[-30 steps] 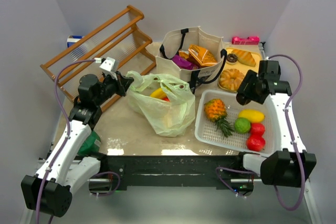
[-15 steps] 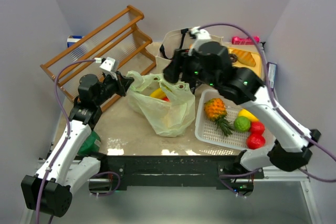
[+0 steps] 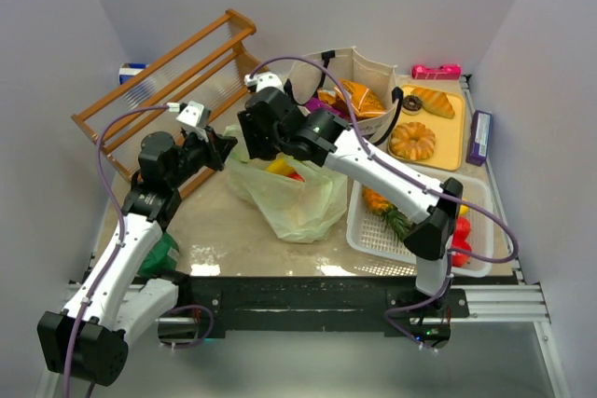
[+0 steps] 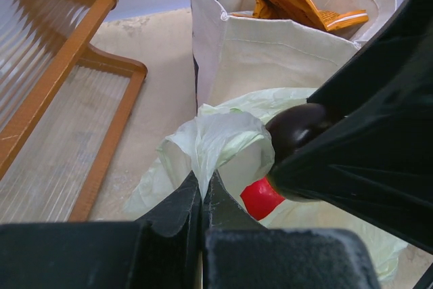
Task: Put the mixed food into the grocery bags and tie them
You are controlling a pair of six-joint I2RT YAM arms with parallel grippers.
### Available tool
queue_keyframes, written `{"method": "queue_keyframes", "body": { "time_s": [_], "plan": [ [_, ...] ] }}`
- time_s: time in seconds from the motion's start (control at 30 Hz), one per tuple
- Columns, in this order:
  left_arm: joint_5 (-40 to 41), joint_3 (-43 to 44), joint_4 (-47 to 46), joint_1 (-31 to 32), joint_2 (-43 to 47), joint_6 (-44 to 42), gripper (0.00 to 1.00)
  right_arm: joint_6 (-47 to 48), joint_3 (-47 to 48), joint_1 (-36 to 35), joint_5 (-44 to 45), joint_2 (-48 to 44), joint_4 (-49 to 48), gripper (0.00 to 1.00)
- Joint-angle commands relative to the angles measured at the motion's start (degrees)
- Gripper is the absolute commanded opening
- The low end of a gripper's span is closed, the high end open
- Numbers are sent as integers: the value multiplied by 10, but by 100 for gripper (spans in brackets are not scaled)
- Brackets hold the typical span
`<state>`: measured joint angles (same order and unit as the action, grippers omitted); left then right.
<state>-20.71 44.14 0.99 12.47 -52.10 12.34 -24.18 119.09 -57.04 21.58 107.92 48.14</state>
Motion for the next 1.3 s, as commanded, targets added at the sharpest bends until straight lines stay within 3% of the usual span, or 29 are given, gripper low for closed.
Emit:
{"method": "queue_keyframes", "body": {
  "time_s": [0.0,0.2,0.3,0.37,0.47,0.6,0.8,0.97,1.17,1.27],
  "plan": [
    [5,-5,-22,3,12,-9,0,-6,23,28,87,-4,66,20],
    [7,-5,-22,3,15,-8,0,-10,-42,42,121,-4,85,23],
    [6,-5,-23,3,14,-8,0,-10,-53,42,113,3,81,32],
    [7,-5,-23,3,14,-9,0,-13,-49,43,112,13,88,58],
    [8,-5,-23,3,14,-8,0,-12,-32,45,114,22,100,85],
    [9,-5,-23,3,13,-9,0,4,-19,45,72,10,89,99],
    [8,-6,-23,3,10,-8,0,54,-20,43,-9,-51,30,99],
    [8,-2,-21,3,7,4,0,127,-138,42,-84,-154,-88,99],
    [20,36,15,1,-4,74,0,181,-214,-19,-81,-230,-172,98],
    [7,60,30,-3,-2,124,0,199,-238,-56,-54,-241,-222,92]
  ]
}}
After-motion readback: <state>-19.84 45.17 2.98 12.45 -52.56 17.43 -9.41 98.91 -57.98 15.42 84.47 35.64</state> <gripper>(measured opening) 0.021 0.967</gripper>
